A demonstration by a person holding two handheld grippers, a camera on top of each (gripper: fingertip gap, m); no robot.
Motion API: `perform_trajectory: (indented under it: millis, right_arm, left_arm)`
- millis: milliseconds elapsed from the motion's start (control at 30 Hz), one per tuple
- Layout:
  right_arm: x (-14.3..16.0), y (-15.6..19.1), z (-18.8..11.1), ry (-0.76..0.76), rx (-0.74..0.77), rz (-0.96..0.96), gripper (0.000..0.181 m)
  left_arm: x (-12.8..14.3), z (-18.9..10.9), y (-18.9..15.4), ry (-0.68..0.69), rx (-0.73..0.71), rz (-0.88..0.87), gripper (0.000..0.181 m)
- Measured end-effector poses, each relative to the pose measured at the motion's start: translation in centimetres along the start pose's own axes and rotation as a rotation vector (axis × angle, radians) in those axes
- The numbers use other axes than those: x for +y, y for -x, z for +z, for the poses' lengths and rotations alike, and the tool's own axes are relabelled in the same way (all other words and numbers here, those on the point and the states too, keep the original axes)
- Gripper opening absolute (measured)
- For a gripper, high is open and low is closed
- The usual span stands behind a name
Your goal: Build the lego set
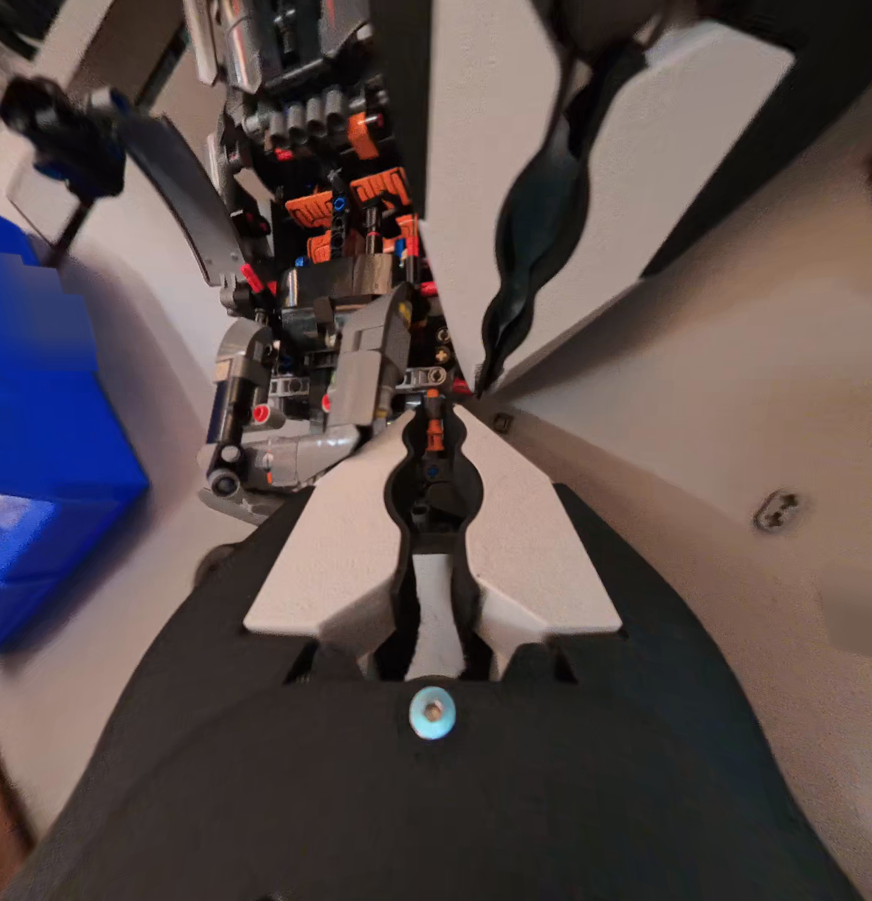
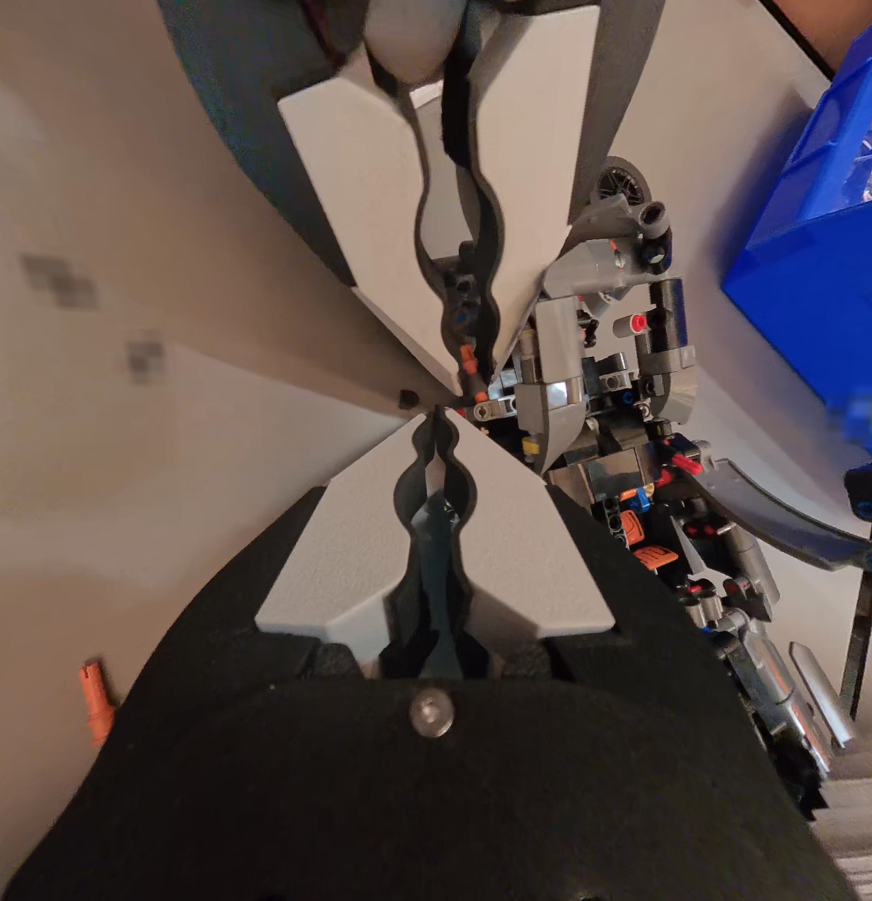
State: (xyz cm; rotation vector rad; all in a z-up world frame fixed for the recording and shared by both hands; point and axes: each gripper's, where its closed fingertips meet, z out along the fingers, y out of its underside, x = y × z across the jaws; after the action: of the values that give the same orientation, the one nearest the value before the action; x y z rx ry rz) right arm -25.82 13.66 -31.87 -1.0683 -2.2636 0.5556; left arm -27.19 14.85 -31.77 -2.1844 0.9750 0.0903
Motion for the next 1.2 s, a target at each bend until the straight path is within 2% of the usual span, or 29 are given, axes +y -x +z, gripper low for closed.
perform_trajectory:
  millis: [100,367,633,767,900,1000,1100,1133,1200]
  right_arm:
    - [0.0,0.1,0.0,0.001,-0.008,0.001,0.0]
    - [-0.2,0.0,-0.2,-0.017,-0.007,0.005,0.0]
    - [-0.2,0.1,-0.2,-0.019,-0.013,0.008,0.0]
    - [-0.1,0.2,-0.2,-0.012,-0.017,0.007,0.0]
    - [0.0,0.3,-0.2,0.003,-0.025,0.009,0.0]
    - [0.0,0.2,-0.5,-0.006,-0.035,0.02,0.0]
    - [0.4,0.1,-0.3,0.006,-0.033,0.022,0.0]
    - [0.4,0.1,-0.3,0.0,-0.038,0.026,0.0]
    - [0.3,0.1,-0.4,-0.011,-0.042,0.031,0.0]
  left_arm:
    - [0.0,0.0,-0.1,0.017,-0.032,0.063,0.004]
    - [-0.2,-0.4,-0.1,-0.04,0.185,-0.306,0.004]
    - [-0.2,-0.5,-0.2,-0.067,0.274,-0.406,0.003]
    - [-0.1,-0.4,-0.3,-0.028,0.204,-0.275,0.004]
    - [-0.2,-0.2,-0.1,-0.014,0.074,-0.163,0.004]
    - [-0.2,0.2,-0.2,0.009,-0.015,-0.099,0.024]
    - [-0.3,1.0,0.0,0.056,-0.088,-0.045,0.025]
    - [-0.3,1.1,0.3,0.06,-0.107,-0.037,0.02]
    - [-0.2,1.3,0.5,0.074,-0.101,-0.047,0.019]
